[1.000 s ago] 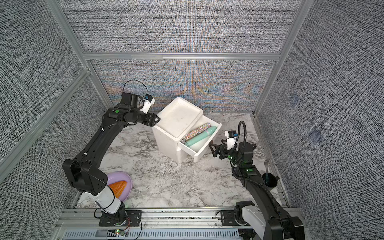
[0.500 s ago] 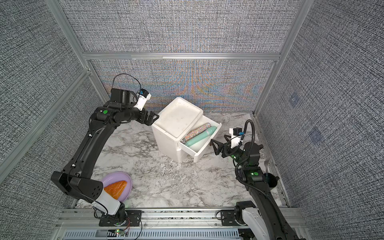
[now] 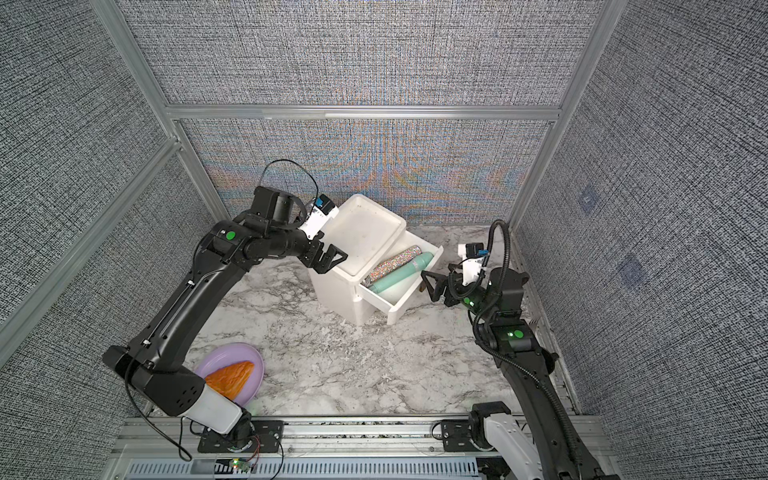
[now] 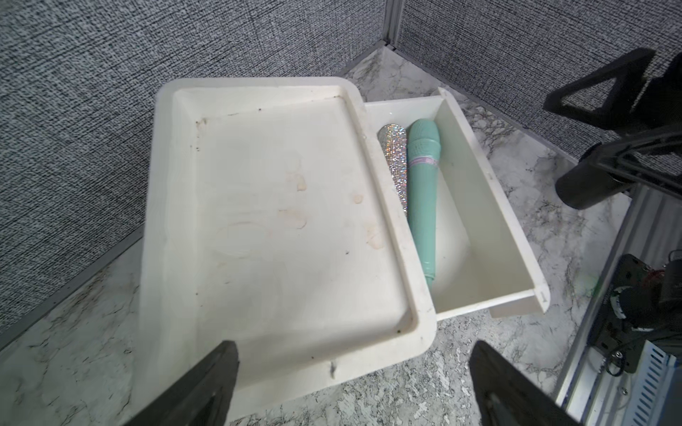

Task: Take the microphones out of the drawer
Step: Pick up the microphone from the drawer.

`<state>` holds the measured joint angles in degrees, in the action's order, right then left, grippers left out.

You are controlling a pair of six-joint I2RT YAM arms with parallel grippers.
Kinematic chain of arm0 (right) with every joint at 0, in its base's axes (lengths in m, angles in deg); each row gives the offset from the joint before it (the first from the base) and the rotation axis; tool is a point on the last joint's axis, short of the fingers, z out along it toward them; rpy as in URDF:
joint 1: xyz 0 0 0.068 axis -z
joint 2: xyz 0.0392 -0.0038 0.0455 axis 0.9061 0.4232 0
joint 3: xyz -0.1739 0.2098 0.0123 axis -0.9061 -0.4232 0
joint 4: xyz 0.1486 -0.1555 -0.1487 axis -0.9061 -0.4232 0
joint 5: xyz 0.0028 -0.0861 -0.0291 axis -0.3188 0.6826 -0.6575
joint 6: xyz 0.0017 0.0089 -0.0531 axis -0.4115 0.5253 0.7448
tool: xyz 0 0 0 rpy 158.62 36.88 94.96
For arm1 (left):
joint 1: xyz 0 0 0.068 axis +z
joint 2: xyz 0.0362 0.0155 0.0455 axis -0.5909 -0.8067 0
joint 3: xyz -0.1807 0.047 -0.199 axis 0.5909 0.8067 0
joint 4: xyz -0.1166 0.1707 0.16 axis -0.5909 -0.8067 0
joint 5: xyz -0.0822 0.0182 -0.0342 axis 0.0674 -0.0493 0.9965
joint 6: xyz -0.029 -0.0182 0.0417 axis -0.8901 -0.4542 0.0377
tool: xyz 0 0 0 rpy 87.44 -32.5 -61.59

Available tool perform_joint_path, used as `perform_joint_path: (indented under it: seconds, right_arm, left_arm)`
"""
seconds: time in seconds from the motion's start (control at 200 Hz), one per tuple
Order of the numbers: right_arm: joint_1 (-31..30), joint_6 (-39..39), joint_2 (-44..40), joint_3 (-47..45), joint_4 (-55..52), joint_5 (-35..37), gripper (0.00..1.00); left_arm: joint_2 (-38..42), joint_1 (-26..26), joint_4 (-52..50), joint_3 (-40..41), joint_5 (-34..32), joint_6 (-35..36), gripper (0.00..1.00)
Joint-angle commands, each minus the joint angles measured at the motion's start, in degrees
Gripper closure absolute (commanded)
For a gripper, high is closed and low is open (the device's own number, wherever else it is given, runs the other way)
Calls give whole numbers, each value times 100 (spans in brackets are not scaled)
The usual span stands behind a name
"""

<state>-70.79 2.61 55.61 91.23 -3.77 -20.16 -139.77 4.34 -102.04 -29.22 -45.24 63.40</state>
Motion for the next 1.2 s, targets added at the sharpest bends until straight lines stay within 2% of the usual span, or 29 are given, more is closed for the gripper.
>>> perform_joint_path:
  seconds: [0.0, 0.435, 0.515, 0.676, 0.721, 1.191]
  right_arm:
    - [3, 149, -116, 33, -179, 37, 2]
    - [0, 226, -366, 702, -1295, 425, 2]
    - [5, 226, -536, 731, -1403, 625, 2]
    - [4, 258, -847, 722, -1644, 965, 2]
    - [8, 271, -903, 717, -1712, 1009, 2]
    - [8, 359, -1389, 548, -2004, 1039, 2]
  left_arm:
    - [-114, -229, 174, -18, -66, -83, 1]
    - [-1080, -1294, 338, -630, -352, -263, 3]
    - [-1298, -1431, 352, -758, -343, -293, 10]
    - [-1721, -1631, 332, -1052, -431, -325, 34]
    - [-1821, -1676, 325, -1098, -512, -319, 38]
    - [-2527, -1895, 41, -1472, -1033, -162, 48]
